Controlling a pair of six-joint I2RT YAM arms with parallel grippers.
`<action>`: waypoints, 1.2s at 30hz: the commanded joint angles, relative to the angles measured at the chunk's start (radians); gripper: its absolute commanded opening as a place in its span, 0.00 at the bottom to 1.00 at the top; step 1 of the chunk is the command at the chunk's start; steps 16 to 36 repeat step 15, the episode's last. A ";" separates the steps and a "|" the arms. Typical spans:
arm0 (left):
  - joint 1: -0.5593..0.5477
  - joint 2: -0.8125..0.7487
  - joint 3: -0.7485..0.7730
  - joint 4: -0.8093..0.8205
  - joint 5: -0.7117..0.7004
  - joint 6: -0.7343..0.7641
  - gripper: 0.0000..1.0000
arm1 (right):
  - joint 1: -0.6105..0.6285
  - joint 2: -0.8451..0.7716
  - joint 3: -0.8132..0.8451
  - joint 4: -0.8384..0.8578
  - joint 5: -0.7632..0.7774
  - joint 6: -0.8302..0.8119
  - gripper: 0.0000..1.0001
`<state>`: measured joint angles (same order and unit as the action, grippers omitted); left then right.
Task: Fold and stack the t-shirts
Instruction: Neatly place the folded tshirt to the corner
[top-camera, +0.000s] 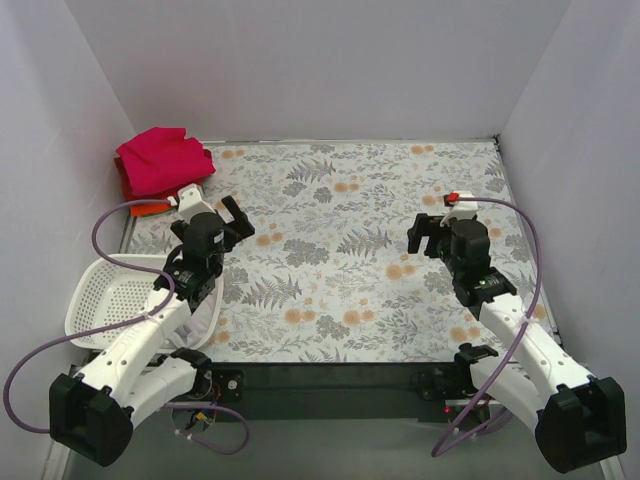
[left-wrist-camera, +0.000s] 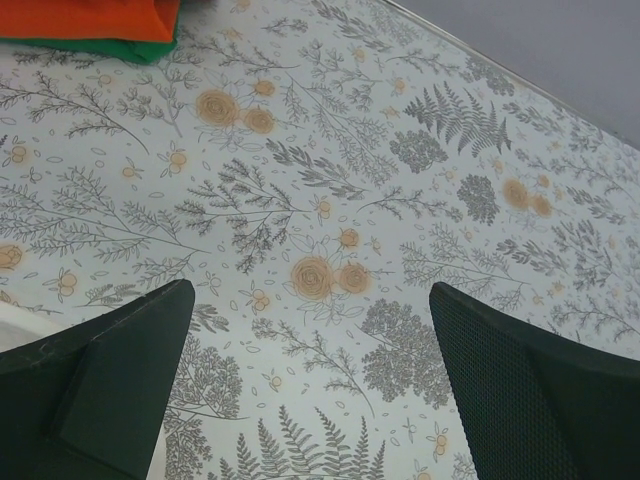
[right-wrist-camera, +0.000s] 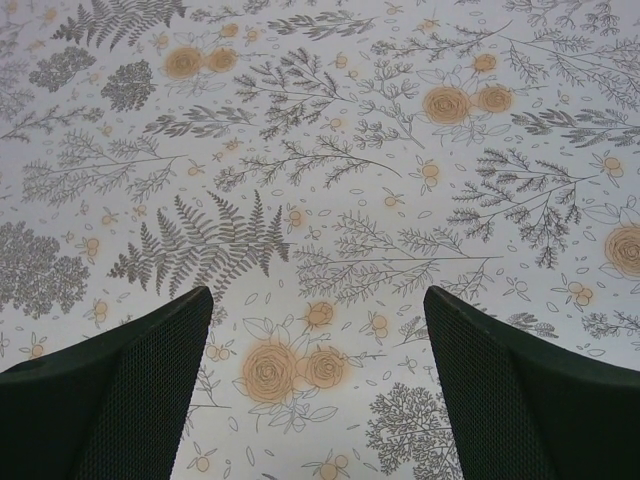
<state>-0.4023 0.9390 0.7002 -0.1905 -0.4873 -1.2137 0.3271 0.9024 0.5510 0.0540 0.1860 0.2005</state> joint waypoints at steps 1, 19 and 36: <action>-0.007 0.001 0.028 -0.024 -0.042 -0.012 0.98 | -0.006 -0.022 -0.008 0.012 0.015 -0.023 0.79; -0.056 -0.043 0.018 -0.017 -0.100 0.036 0.97 | -0.008 -0.033 -0.008 0.012 0.001 -0.021 0.79; -0.056 -0.043 0.018 -0.017 -0.100 0.036 0.97 | -0.008 -0.033 -0.008 0.012 0.001 -0.021 0.79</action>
